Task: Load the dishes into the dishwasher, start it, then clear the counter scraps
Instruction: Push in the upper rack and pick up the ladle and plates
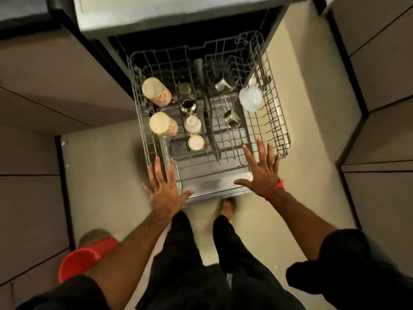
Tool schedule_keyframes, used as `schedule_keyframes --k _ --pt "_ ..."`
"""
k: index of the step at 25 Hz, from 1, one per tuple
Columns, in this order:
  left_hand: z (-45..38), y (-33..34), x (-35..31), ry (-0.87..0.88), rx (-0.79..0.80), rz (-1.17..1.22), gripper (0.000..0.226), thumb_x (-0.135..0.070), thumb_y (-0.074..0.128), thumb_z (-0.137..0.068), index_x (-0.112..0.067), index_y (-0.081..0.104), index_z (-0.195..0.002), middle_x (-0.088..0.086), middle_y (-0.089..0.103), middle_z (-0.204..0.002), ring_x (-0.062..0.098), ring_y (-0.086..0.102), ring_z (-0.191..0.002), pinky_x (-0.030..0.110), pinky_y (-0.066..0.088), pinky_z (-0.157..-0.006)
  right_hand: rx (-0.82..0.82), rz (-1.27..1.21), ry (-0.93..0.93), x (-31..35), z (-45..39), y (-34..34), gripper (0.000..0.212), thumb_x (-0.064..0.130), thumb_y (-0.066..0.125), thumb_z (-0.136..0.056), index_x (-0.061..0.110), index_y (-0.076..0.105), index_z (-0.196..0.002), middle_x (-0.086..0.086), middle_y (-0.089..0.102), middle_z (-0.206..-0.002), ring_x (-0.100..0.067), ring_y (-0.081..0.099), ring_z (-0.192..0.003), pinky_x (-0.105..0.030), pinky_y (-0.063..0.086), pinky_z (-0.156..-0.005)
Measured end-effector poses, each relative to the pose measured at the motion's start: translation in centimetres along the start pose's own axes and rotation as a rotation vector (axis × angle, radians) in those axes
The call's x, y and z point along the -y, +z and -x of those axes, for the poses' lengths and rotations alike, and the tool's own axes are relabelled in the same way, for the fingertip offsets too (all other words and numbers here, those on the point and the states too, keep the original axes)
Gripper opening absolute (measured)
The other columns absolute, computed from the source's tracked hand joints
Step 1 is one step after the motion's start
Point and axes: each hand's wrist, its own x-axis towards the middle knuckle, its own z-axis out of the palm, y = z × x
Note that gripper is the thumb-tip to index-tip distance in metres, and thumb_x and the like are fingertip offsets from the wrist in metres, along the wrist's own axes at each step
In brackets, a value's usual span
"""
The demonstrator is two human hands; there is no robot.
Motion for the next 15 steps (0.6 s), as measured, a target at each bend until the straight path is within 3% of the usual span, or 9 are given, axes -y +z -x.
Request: schedule_keyframes --k 4,8,11,13,15 --pt "-3.3 4.0 0.4 0.061 -0.101 -0.030 0.107 -0.087 0.051 -0.073 -0.031 0.020 -0.159 0.013 -0.014 -0.167 0.041 -0.011 -0.153 0.080 0.014 -0.109 -0.162 -0.049 -0.068 -0.3 -2.5 5.0 0.106 0.091 0.042 -0.069 0.036 0.016 -0.156 -0.012 -0.004 -0.165 -0.041 -0.013 -0.149 -0.068 -0.004 -0.115" --pt "-5.8 7.2 1.8 0.086 -0.200 -0.021 0.098 -0.089 0.045 -0.076 -0.036 0.027 -0.156 0.010 -0.009 -0.168 0.039 -0.008 -0.154 0.082 0.004 -0.108 -0.334 0.056 -0.169 0.3 -4.3 9.2 0.089 0.085 0.047 -0.076 0.035 0.038 -0.149 -0.014 0.020 -0.162 -0.042 0.009 -0.149 -0.068 0.014 -0.114" --pt "-6.3 9.6 3.2 0.150 -0.318 -0.159 0.077 -0.087 0.037 -0.084 -0.043 0.044 -0.146 0.010 0.004 -0.169 0.038 0.001 -0.155 0.077 0.001 -0.112 -0.539 0.106 -0.218 0.0 -5.4 11.8 0.059 0.074 0.057 -0.082 0.040 0.061 -0.131 -0.002 0.044 -0.152 -0.033 0.029 -0.142 -0.059 0.030 -0.107" --pt "-6.5 10.6 3.6 0.180 -0.413 -0.227 0.071 -0.086 0.035 -0.086 -0.044 0.052 -0.140 0.010 0.012 -0.168 0.038 0.009 -0.154 0.075 0.002 -0.113 -0.625 0.057 -0.249 -0.3 -6.0 12.7 0.046 0.067 0.065 -0.082 0.040 0.069 -0.119 0.001 0.052 -0.145 -0.030 0.034 -0.137 -0.057 0.032 -0.103" --pt "-6.7 11.0 3.7 0.185 -0.501 -0.249 0.075 -0.086 0.036 -0.086 -0.041 0.048 -0.145 0.010 0.012 -0.167 0.039 0.013 -0.154 0.074 0.005 -0.114 -0.668 0.009 -0.260 -0.5 -6.0 13.1 0.039 0.062 0.069 -0.082 0.037 0.073 -0.112 0.000 0.056 -0.140 -0.030 0.038 -0.135 -0.055 0.033 -0.102"
